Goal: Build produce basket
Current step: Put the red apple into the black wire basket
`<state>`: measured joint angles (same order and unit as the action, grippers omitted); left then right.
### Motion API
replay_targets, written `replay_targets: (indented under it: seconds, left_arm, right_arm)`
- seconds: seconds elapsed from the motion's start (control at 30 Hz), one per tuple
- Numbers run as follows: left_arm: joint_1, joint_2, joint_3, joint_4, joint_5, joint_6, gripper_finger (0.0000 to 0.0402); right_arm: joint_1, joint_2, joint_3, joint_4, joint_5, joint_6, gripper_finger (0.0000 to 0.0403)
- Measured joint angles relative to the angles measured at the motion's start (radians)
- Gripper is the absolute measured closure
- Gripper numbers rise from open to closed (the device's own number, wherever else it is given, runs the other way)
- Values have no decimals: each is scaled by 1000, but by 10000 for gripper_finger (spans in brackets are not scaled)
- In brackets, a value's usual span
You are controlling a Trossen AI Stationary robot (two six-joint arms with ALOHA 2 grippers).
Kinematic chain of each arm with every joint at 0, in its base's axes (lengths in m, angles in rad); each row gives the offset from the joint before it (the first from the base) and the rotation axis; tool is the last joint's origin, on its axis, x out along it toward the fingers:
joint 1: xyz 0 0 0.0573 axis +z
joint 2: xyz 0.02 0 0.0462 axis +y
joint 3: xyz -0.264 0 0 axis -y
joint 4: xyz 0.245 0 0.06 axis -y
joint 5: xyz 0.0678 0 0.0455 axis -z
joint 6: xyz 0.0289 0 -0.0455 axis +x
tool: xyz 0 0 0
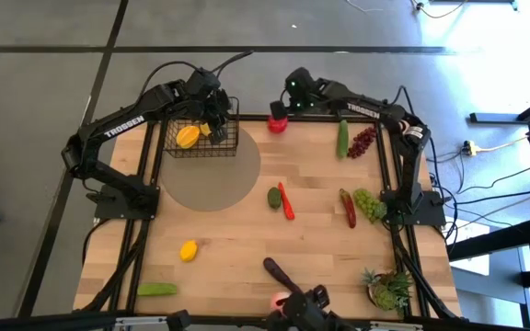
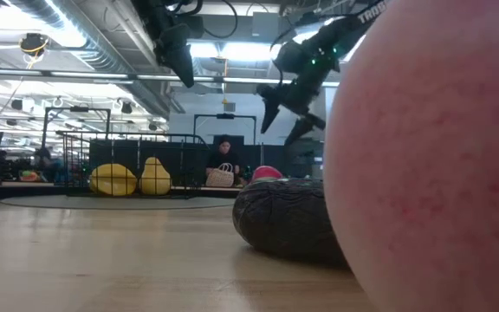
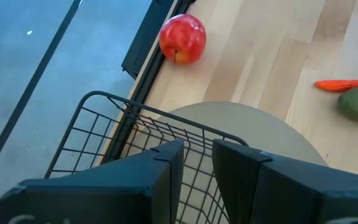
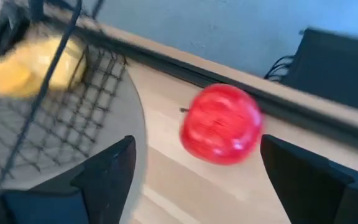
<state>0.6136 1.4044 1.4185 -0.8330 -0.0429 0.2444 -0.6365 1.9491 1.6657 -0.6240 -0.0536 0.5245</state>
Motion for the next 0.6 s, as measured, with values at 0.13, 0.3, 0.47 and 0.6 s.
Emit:
replay_targets:
  seconds: [0.13,0.3,0.47,0.6]
  left_arm:
    - [0,0,0,0,0,0,327]
    - [0,0,0,0,0,0,327]
    - [0,0,0,1,0,0,327]
    - [0,0,0,1,0,0,327]
  right_arm:
    - [0,9,79,-66,-9,-154,70]
    - [-2,76,173,-178,-53,-283,70]
    - [-2,169,310,-315,-53,-406,70]
    - [0,250,448,-418,-66,-508,70]
